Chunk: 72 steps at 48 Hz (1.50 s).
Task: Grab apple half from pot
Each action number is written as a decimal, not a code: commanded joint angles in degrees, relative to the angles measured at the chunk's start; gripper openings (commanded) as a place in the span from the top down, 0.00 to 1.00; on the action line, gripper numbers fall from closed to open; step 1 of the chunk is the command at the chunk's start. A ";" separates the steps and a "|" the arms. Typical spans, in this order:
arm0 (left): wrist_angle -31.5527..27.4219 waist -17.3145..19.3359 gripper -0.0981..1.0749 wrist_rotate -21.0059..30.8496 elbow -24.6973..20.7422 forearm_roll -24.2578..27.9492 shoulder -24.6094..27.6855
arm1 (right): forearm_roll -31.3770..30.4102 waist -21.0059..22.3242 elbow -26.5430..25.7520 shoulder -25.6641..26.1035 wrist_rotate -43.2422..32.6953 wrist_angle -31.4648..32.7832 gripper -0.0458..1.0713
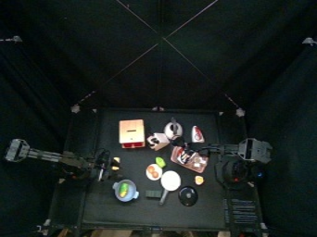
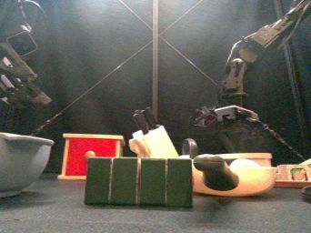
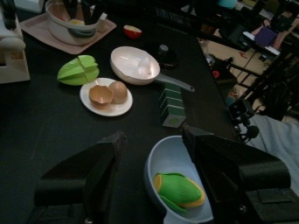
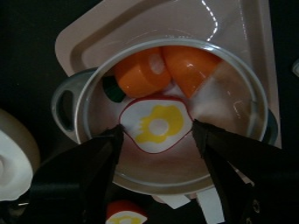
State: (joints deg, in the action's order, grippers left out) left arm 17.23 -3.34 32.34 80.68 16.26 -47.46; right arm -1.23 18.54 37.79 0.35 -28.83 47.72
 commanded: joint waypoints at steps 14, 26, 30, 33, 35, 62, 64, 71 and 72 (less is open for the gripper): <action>0.18 0.18 0.14 -0.09 -1.41 0.00 0.09 | -0.18 1.23 -0.18 -1.05 0.09 -0.97 0.10; 0.18 0.26 0.14 -0.09 -1.23 0.18 0.09 | -0.18 1.32 -0.62 -1.14 -0.35 -1.14 0.07; 0.18 0.26 0.14 -0.09 -1.23 0.18 0.09 | -0.26 1.32 -0.70 -0.79 -0.53 -0.97 0.05; 0.18 0.35 0.14 -0.09 -1.23 0.09 0.09 | -0.44 1.23 -0.88 -0.70 -0.53 -0.70 0.05; 0.18 0.35 0.14 -0.09 -1.23 0.18 0.09 | -0.35 1.14 -0.88 -0.70 -0.62 -0.62 0.05; -0.09 0.35 0.14 -0.09 -1.32 0.18 -1.93 | -0.53 0.18 -6.77 1.76 0.09 8.70 0.05; -0.26 0.35 0.14 -0.09 -1.41 0.18 -2.11 | -0.44 0.18 -7.03 2.11 0.18 9.58 0.05; -0.79 0.35 0.14 -0.09 -1.32 0.18 -2.37 | 0.53 0.18 -5.71 3.08 0.62 11.16 0.05; -0.79 0.44 0.14 -0.09 -1.41 0.18 -2.37 | 0.70 0.18 -5.36 3.25 0.70 11.16 0.05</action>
State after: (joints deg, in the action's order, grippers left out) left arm 16.44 -3.08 32.34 80.68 16.35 -49.92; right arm -1.14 18.72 32.34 1.32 -28.39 58.54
